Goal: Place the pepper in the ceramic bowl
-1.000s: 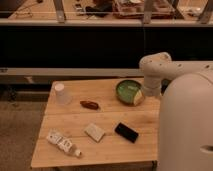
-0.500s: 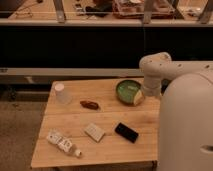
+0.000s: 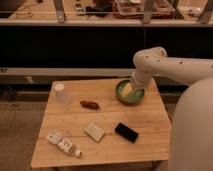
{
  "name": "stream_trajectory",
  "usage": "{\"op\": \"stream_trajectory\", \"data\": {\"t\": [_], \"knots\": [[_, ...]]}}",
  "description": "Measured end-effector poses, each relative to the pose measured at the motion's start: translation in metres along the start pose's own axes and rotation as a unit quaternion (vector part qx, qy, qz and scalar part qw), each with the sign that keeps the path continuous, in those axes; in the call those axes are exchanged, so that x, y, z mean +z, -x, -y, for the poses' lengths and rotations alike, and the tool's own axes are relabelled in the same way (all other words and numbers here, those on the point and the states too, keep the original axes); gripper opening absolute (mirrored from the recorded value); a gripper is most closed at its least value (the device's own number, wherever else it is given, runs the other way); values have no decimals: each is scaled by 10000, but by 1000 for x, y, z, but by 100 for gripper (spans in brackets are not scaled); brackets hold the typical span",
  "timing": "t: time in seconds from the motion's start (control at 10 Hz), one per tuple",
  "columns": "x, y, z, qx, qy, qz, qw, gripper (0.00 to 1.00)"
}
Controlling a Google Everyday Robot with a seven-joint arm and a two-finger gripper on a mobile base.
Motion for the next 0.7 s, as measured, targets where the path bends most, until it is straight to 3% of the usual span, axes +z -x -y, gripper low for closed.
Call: {"op": "stream_trajectory", "data": {"t": [0.2, 0.3, 0.7], "knots": [[-17, -29, 28, -650, -189, -643, 9956, 80], [-22, -37, 37, -827, -235, -805, 9930, 80], [-20, -42, 40, -914, -279, -887, 9915, 80]]}}
